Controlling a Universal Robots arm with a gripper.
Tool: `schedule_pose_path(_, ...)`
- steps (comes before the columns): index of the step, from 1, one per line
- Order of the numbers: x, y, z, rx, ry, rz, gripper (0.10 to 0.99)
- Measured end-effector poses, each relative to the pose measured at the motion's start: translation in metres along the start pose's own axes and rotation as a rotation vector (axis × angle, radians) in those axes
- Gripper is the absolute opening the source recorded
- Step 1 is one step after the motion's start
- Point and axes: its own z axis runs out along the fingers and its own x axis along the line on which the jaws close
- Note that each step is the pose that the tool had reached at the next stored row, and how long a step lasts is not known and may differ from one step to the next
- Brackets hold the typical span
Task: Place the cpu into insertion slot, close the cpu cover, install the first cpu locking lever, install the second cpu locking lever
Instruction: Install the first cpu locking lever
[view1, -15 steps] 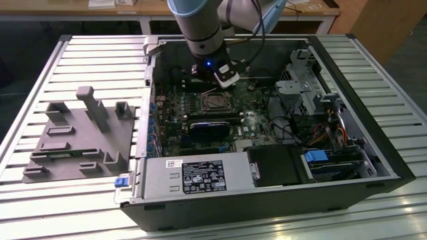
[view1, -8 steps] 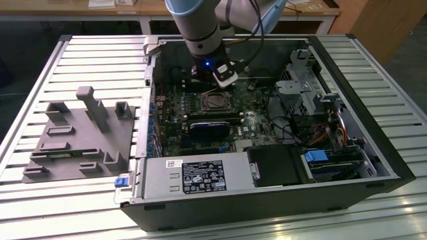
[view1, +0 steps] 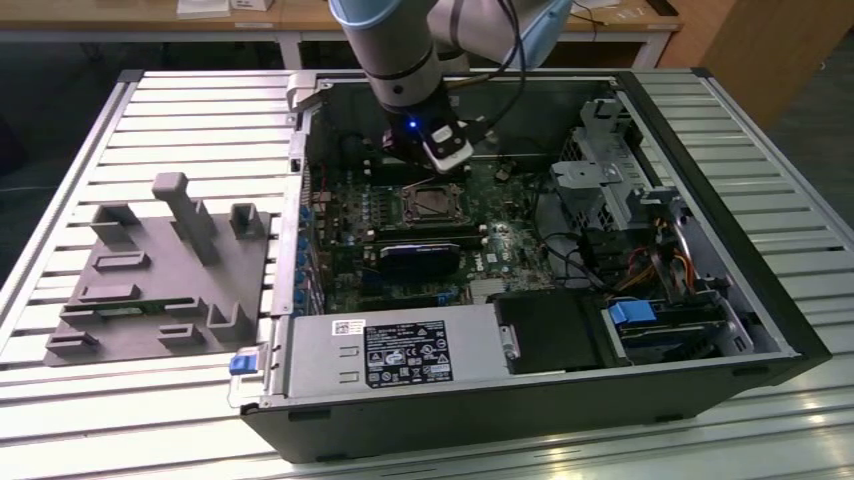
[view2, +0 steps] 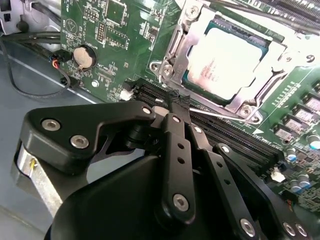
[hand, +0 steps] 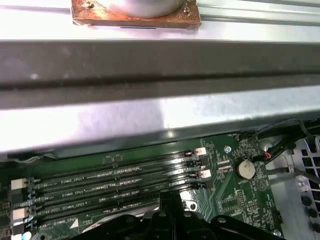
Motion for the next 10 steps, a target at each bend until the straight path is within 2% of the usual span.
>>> schedule_pose_path(10, 0.0023, 0.0043, 0.0040, 0.019, -0.0162, 0.062, 0.102)
